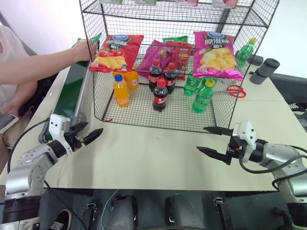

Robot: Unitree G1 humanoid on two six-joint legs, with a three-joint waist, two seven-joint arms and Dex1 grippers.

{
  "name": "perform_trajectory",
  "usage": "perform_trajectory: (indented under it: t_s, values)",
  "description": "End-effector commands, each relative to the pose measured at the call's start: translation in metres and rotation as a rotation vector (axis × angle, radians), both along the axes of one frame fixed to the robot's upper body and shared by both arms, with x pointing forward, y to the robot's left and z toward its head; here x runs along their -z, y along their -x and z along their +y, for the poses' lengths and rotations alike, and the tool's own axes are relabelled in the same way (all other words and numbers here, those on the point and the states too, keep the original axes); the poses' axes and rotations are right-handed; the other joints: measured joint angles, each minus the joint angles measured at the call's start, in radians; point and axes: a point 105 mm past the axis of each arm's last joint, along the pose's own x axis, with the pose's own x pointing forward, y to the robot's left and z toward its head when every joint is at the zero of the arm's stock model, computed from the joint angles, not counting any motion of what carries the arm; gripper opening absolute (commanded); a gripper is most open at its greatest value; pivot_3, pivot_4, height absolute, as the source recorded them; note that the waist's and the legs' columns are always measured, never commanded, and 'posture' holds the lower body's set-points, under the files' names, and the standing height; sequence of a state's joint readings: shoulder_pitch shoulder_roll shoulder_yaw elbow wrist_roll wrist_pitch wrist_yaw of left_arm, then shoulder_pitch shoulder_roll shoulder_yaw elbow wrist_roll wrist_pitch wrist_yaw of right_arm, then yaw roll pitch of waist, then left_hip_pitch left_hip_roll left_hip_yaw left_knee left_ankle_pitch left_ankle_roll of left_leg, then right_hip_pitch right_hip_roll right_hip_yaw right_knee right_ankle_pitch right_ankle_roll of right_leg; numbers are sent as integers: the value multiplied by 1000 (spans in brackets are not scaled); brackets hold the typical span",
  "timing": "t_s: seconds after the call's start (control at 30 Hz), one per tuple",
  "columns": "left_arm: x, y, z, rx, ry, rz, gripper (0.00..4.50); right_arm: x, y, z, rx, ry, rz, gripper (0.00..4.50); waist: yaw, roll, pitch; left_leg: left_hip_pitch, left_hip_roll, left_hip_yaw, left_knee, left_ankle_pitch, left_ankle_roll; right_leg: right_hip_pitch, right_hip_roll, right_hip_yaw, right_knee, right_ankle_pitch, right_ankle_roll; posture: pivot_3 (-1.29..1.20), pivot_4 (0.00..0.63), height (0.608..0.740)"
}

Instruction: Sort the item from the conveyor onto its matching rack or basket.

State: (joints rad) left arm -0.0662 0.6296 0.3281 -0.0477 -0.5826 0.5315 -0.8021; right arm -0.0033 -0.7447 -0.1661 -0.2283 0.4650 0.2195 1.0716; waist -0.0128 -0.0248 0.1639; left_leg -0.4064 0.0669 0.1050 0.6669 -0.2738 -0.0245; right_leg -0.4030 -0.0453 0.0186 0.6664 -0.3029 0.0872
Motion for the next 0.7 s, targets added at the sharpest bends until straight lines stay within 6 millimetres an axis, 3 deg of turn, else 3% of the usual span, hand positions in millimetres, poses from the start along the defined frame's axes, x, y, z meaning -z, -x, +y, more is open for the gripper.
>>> perform_trajectory:
  t_s: [0.03,0.43,0.7]
  values:
    - [-23,4,0,36,0,-104,4500,-7,-1,2,-12,-18,-30,4037,0,0,0,0,0,0,0,0,0,0,0,0,0,0,0,0,150,740]
    - [-26,-2,14,-24,-209,-243,4500,-7,-3,5,-18,-22,-34,4037,1,0,0,0,0,0,0,0,0,0,0,0,0,0,0,0,150,740]
    - [-30,-3,14,-16,-215,-283,4500,-5,-1,8,-26,-17,-39,4037,1,0,0,0,0,0,0,0,0,0,0,0,0,0,0,0,150,740]
